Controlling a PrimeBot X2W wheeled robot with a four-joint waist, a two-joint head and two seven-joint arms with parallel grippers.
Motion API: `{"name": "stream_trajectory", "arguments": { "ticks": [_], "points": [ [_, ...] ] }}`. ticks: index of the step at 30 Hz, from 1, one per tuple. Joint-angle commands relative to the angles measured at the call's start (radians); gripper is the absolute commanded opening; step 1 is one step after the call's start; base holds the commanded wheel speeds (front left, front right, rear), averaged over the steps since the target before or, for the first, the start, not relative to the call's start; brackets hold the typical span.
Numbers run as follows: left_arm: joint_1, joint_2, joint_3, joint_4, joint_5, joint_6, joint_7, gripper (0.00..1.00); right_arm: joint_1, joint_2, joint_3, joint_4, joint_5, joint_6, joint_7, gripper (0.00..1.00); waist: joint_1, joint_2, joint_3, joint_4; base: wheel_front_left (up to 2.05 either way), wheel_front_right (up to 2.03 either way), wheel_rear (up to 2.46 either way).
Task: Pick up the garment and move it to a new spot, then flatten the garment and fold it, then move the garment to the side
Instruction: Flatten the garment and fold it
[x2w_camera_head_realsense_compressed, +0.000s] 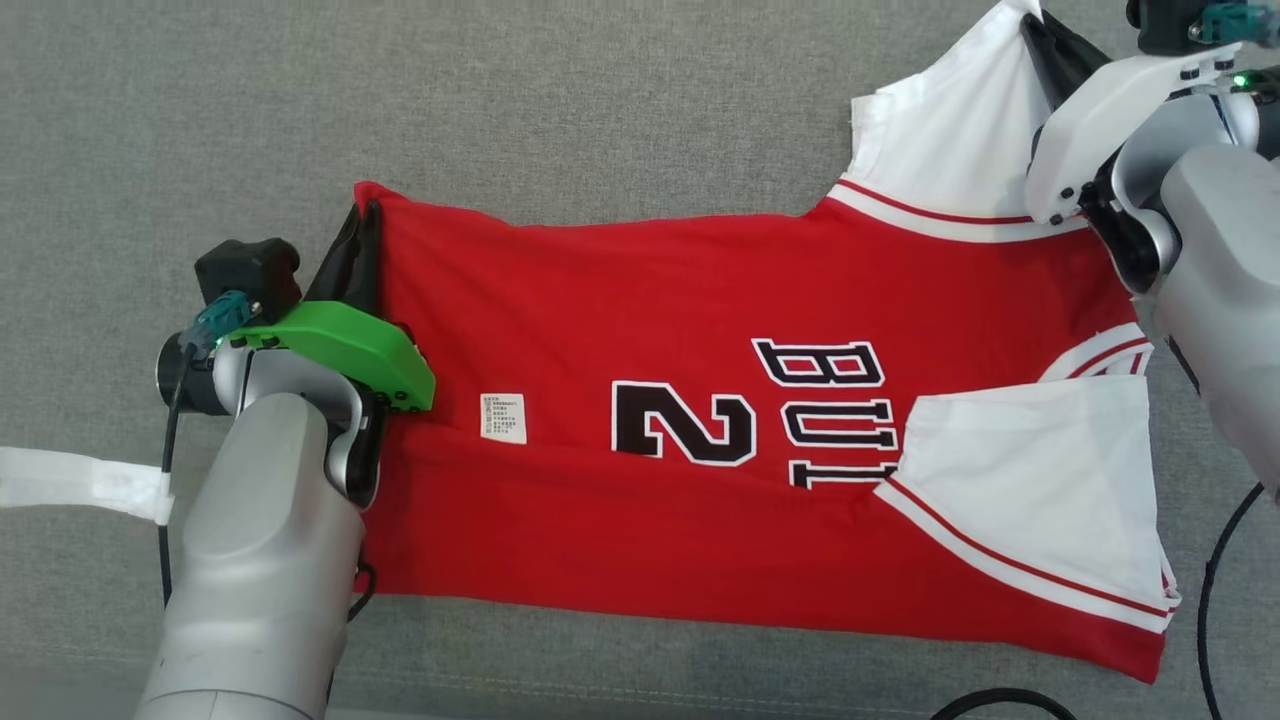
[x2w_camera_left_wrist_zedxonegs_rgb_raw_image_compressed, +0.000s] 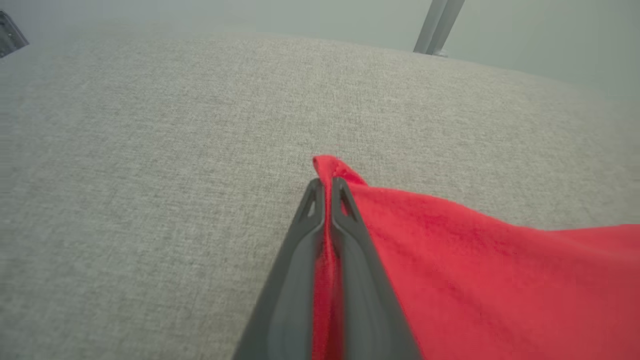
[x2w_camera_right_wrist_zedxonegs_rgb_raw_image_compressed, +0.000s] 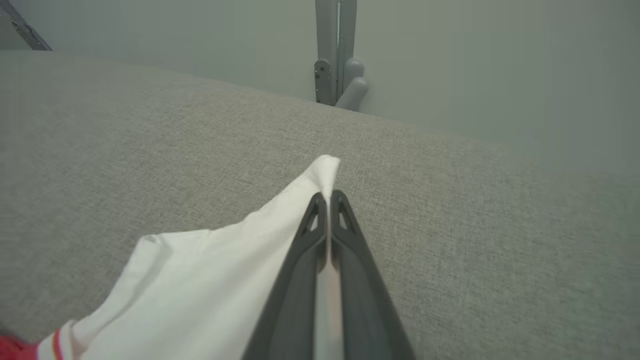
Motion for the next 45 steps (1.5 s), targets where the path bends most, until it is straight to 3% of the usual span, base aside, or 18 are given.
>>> {"name": "stream_trajectory", "arguments": {
  "ticks": [1, 11, 17, 22, 27, 45],
  "points": [
    [0.026, 0.018, 0.015, -0.021, 0.012, 0.002, 0.0, 0.0, 0.044, -0.007, 0.004, -0.013, 0.02, -0.002, -0.071, 0.0, 0.0, 0.0, -0.054, -0.026, 0.0, 0.0, 0.0],
    [0.125, 0.06, 0.021, -0.098, 0.001, 0.002, 0.001, 0.0, 0.198, -0.052, -0.008, -0.159, 0.091, -0.002, -0.156, 0.0, 0.0, 0.0, -0.157, -0.078, 0.0, 0.0, 0.0],
    [0.214, 0.095, 0.02, -0.115, -0.017, 0.002, 0.001, 0.0, 0.362, -0.089, -0.108, -0.343, 0.058, -0.002, -0.156, 0.0, 0.0, 0.0, -0.218, -0.117, 0.0, 0.0, 0.0],
    [0.299, 0.115, 0.024, -0.138, -0.033, 0.002, 0.001, 0.0, 0.516, -0.08, -0.174, -0.464, 0.034, -0.002, -0.157, 0.0, 0.0, 0.0, -0.267, -0.148, 0.0, 0.0, 0.0],
    [0.392, 0.121, 0.018, -0.154, -0.051, 0.002, 0.001, 0.0, 0.663, -0.062, -0.173, -0.553, 0.023, -0.002, -0.156, 0.0, 0.0, 0.0, -0.311, -0.174, 0.0, 0.0, 0.0],
    [0.601, 0.075, 0.063, -0.241, -0.034, 0.002, 0.001, 0.0, 0.883, 0.017, -0.231, -0.52, -0.014, -0.002, -0.156, 0.0, 0.0, 0.0, -0.37, -0.193, 0.0, 0.0, 0.0]
  ]
}}
